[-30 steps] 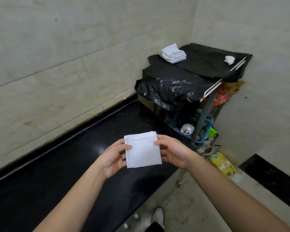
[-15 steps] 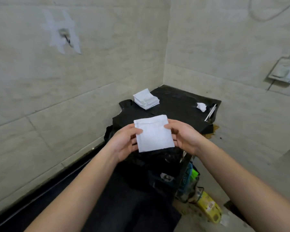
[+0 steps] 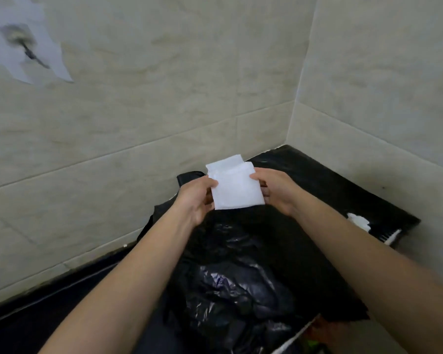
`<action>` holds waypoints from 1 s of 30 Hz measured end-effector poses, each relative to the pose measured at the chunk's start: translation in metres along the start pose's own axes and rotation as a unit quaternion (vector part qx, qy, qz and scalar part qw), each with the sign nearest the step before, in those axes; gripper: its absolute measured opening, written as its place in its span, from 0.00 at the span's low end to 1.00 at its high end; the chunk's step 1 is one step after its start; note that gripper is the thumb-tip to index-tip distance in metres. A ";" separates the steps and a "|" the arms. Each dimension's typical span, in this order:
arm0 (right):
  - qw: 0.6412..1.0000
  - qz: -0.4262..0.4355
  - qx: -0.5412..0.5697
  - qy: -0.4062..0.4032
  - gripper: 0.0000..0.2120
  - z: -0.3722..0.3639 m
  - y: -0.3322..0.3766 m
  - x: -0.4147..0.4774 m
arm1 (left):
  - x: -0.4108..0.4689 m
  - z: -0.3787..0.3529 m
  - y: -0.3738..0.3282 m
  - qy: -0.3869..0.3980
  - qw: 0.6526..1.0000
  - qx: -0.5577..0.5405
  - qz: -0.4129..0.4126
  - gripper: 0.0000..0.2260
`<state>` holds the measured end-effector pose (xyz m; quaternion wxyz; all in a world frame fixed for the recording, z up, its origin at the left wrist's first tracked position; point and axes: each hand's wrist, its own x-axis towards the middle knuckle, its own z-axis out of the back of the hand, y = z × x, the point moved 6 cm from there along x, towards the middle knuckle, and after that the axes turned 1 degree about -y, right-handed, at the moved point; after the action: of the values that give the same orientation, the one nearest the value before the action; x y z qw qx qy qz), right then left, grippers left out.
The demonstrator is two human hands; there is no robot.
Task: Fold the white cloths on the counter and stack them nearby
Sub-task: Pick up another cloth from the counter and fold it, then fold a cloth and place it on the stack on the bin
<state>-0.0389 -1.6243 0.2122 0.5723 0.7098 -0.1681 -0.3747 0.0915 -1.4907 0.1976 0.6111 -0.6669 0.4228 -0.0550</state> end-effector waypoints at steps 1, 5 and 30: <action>1.000 0.003 -0.004 0.008 0.10 0.004 0.006 0.019 | 0.012 -0.006 -0.005 -0.015 1.000 0.005 -0.007 0.12; 0.999 0.005 -0.017 0.046 0.15 0.012 0.023 0.087 | 0.056 -0.019 -0.021 -0.075 0.996 0.010 -0.036 0.12; 0.706 0.273 -0.648 0.080 0.26 0.002 -0.005 0.145 | 0.081 -0.022 -0.002 -0.133 0.639 0.729 -0.204 0.26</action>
<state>0.0542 -1.7211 0.1582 0.9801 0.1143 -0.0236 -0.1608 0.1314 -1.5588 0.1691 0.9223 -0.0741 0.0127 -0.3792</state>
